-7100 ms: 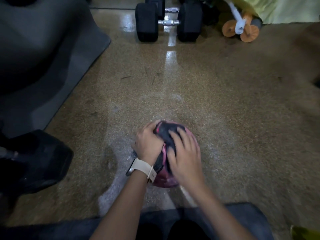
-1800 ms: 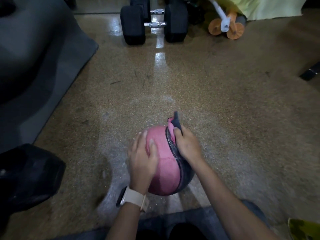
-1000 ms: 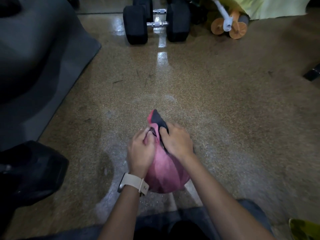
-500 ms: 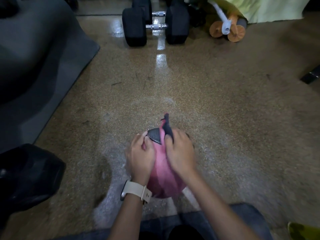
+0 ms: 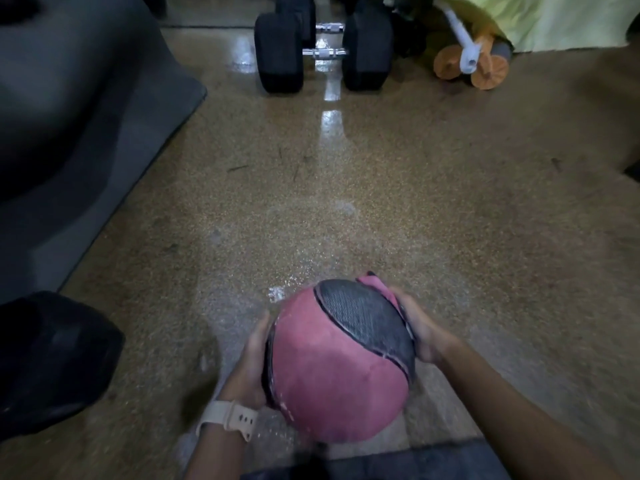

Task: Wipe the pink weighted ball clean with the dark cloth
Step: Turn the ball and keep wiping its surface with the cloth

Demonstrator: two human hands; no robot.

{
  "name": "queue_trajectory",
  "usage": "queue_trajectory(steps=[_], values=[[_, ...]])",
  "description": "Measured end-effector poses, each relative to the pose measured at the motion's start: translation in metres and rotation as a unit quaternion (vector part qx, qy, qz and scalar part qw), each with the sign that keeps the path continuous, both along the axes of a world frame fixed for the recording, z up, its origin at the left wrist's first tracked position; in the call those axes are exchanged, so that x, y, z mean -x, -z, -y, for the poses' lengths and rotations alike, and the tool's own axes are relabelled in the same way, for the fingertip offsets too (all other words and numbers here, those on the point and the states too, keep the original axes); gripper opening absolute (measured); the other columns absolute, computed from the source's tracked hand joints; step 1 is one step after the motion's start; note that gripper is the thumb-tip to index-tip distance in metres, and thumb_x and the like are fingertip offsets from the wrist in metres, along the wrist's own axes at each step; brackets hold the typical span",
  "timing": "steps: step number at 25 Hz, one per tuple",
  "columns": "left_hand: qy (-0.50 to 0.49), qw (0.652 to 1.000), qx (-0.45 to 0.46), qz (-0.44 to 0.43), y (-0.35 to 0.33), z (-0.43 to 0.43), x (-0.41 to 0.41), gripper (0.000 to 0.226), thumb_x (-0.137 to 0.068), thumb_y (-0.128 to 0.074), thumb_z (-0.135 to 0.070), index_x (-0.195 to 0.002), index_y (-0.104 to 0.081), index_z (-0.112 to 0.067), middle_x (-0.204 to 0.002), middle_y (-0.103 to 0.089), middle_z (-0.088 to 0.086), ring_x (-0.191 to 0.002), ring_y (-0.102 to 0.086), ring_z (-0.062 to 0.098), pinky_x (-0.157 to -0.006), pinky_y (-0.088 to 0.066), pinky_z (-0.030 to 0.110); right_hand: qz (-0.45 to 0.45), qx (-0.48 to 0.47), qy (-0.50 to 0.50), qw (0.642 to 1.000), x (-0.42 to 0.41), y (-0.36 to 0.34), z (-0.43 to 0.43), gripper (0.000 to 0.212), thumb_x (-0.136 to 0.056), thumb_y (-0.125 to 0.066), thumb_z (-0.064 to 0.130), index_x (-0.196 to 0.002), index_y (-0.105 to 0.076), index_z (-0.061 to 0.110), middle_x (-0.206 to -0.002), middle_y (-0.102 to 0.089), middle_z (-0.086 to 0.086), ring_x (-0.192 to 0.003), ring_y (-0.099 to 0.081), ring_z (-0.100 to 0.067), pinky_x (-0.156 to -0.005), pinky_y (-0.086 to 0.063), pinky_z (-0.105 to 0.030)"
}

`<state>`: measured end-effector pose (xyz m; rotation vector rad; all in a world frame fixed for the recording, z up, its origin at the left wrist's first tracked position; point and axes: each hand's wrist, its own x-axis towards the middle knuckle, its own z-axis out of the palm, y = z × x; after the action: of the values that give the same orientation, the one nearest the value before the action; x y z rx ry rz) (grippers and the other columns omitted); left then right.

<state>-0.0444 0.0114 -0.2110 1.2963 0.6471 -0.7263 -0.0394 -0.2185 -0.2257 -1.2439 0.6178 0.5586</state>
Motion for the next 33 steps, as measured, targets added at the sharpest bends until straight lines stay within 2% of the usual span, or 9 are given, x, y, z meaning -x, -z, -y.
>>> queue_trajectory(steps=[4, 7, 13, 17, 19, 21, 26, 30, 33], values=[[-0.011, 0.999, 0.031, 0.034, 0.008, 0.001, -0.004, 0.046, -0.105, -0.041, -0.032, -0.091, -0.078, -0.007, -0.088, -0.078, 0.011, -0.073, -0.076, 0.018, -0.057, -0.056, 0.022, 0.027, -0.042, 0.069, 0.996, 0.014, 0.0, 0.001, 0.039, -0.089, -0.046, 0.037, -0.099, -0.077, 0.015, -0.103, -0.074, -0.01, -0.094, -0.07, -0.022, -0.086, -0.05, -0.034], [-0.011, 0.989, -0.021, 0.148, 0.014, -0.006, -0.021, 0.04, -0.095, -0.054, -0.039, -0.116, -0.071, -0.01, -0.115, -0.075, 0.01, -0.104, -0.073, 0.024, -0.088, -0.058, 0.037, 0.053, -0.033, 0.116, 0.991, 0.02, 0.006, -0.011, 0.043, -0.088, -0.042, 0.037, -0.072, -0.075, 0.014, -0.076, -0.07, -0.008, -0.071, -0.066, -0.021, -0.068, -0.051, -0.031], [0.074, 0.92, -0.286, 0.258, -0.01, 0.02, -0.017, 0.049, -0.1, -0.043, -0.052, -0.142, -0.058, -0.031, -0.15, -0.054, -0.009, -0.143, -0.046, 0.018, -0.122, -0.032, 0.045, 0.108, 0.139, 0.12, 0.977, 0.021, 0.0, -0.028, 0.033, -0.091, -0.048, 0.048, -0.092, -0.067, 0.021, -0.083, -0.068, -0.004, -0.079, -0.062, -0.023, -0.07, -0.049, -0.031], [0.113, 0.829, -0.426, 0.345, -0.016, 0.047, 0.01, 0.075, -0.084, -0.024, -0.061, -0.141, -0.059, -0.027, -0.153, -0.053, -0.002, -0.146, -0.042, 0.03, -0.116, -0.035, 0.059, 0.307, 0.49, -0.111, 0.808, 0.033, -0.019, -0.054, 0.053, -0.091, -0.026, 0.049, -0.134, -0.05, 0.029, -0.138, -0.051, 0.008, -0.134, -0.038, -0.014, -0.111, -0.024, -0.045], [0.098, 0.821, -0.432, 0.359, -0.011, 0.047, 0.01, 0.073, -0.084, -0.026, -0.062, -0.137, -0.063, -0.028, -0.149, -0.057, 0.0, -0.144, -0.046, 0.031, -0.114, -0.037, 0.059, 0.237, 0.487, -0.196, 0.818, 0.001, -0.028, -0.051, 0.058, -0.087, -0.022, 0.051, -0.132, -0.051, 0.029, -0.139, -0.052, 0.006, -0.139, -0.033, -0.021, -0.115, -0.016, -0.048], [0.092, 0.828, -0.434, 0.342, -0.009, 0.048, 0.01, 0.072, -0.083, -0.028, -0.065, -0.136, -0.063, -0.032, -0.149, -0.057, -0.004, -0.144, -0.045, 0.028, -0.115, -0.036, 0.058, 0.198, 0.457, -0.181, 0.848, -0.014, -0.036, -0.05, 0.051, -0.087, -0.026, 0.047, -0.119, -0.058, 0.024, -0.124, -0.062, -0.004, -0.123, -0.05, -0.028, -0.101, -0.036, -0.04], [0.064, 0.88, -0.375, 0.285, -0.016, 0.047, -0.004, 0.06, -0.076, -0.037, -0.051, -0.128, -0.066, -0.04, -0.143, -0.062, -0.01, -0.139, -0.051, 0.027, -0.112, -0.039, 0.059, 0.34, 0.574, -0.136, 0.732, 0.077, -0.034, -0.089, 0.05, -0.097, -0.031, 0.039, -0.145, -0.042, 0.026, -0.152, -0.039, -0.006, -0.142, -0.031, -0.025, -0.116, -0.025, -0.041], [0.077, 0.855, -0.4, 0.321, -0.01, 0.049, -0.001, 0.073, -0.078, -0.026, -0.068, -0.127, -0.069, -0.036, -0.144, -0.061, -0.009, -0.14, -0.049, 0.025, -0.114, -0.037, 0.058, 0.22, 0.496, -0.178, 0.821, -0.016, -0.043, -0.061, 0.046, -0.089, -0.031, 0.042, -0.116, -0.062, 0.021, -0.121, -0.062, -0.008, -0.114, -0.056, -0.029, -0.089, -0.043, -0.037], [0.057, 0.866, -0.386, 0.312, -0.012, 0.05, -0.005, 0.064, -0.078, -0.03, -0.067, -0.121, -0.071, -0.043, -0.138, -0.065, -0.013, -0.135, -0.053, 0.021, -0.111, -0.04, 0.059, 0.263, 0.524, -0.153, 0.796, 0.006, -0.042, -0.073, 0.048, -0.094, -0.027, 0.04, -0.126, -0.057, 0.021, -0.133, -0.057, -0.005, -0.126, -0.049, -0.026, -0.101, -0.037, -0.038]])
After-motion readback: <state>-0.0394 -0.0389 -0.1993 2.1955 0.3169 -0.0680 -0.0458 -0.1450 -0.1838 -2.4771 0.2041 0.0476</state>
